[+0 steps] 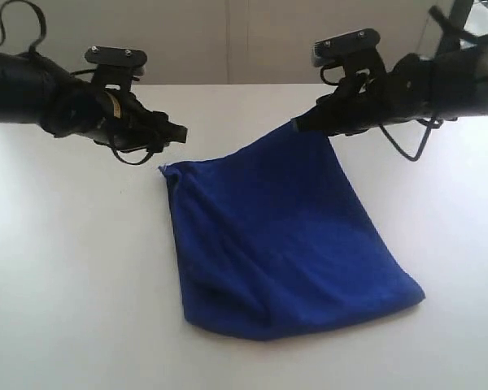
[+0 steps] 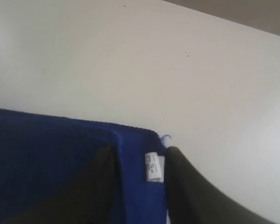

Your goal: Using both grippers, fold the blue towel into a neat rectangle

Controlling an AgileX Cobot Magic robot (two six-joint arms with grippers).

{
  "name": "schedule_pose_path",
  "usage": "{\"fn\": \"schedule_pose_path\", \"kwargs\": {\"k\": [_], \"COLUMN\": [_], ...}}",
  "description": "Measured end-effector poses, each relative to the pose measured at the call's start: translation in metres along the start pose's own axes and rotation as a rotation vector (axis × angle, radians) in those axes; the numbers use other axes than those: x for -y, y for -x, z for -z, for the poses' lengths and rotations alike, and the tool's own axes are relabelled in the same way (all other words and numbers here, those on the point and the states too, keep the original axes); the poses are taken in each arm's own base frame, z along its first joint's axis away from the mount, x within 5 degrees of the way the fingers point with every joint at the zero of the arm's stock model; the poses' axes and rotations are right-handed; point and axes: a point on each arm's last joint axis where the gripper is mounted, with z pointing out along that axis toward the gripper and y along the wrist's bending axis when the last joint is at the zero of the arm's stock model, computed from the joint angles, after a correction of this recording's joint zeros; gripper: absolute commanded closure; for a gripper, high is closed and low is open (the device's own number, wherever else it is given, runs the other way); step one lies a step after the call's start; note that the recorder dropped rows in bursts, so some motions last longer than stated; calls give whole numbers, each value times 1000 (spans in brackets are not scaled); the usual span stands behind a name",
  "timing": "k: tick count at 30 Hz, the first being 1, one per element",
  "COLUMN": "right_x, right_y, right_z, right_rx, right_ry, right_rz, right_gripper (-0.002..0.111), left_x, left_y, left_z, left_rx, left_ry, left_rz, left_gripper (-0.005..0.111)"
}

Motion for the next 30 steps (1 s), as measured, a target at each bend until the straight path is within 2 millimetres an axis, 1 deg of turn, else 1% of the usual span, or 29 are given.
{"fn": "schedule_pose_path", "kwargs": {"k": [3,5,7,9,11,13,16,18,20,25,27,30], "right_x": [-1,-1,0,1,1,1,3,2,1,-4,-6,-9], "right_y": [6,11,15,17,16,12,5,-1,-5,-14,-23,-41], "right_z": [15,21,24,24,21,16,14,15,21,40,45,46], "right_rx": [-27,-10,19,48,53,37,-26,-93,-168,-346,-419,-512], "right_ry": [20,19,12,2,-3,-2,11,31,54,120,141,161], "right_rz": [3,4,4,4,3,1,-2,3,10,19,21,20], "right_gripper": [95,97,97,94,89,87,93,100,107,108,108,108], "left_x": [-5,-6,-6,-4,-1,5,20,29,38,57,64,69], "left_y": [-1,-3,-5,-6,-7,-9,-12,-14,-17,-23,-27,-34], "left_z": [15,21,24,25,25,25,27,28,29,33,32,23], "left_rx": [-77,-120,-153,-168,-182,-190,-203,-208,-216,-244,-250,-276], "left_ry": [50,68,71,61,48,31,-4,-25,-43,-73,-86,-92], "left_rz": [9,31,60,67,49,12,-50,-74,-96,-152,-181,-195], "left_gripper": [73,84,92,98,103,107,107,107,107,107,107,107]}}
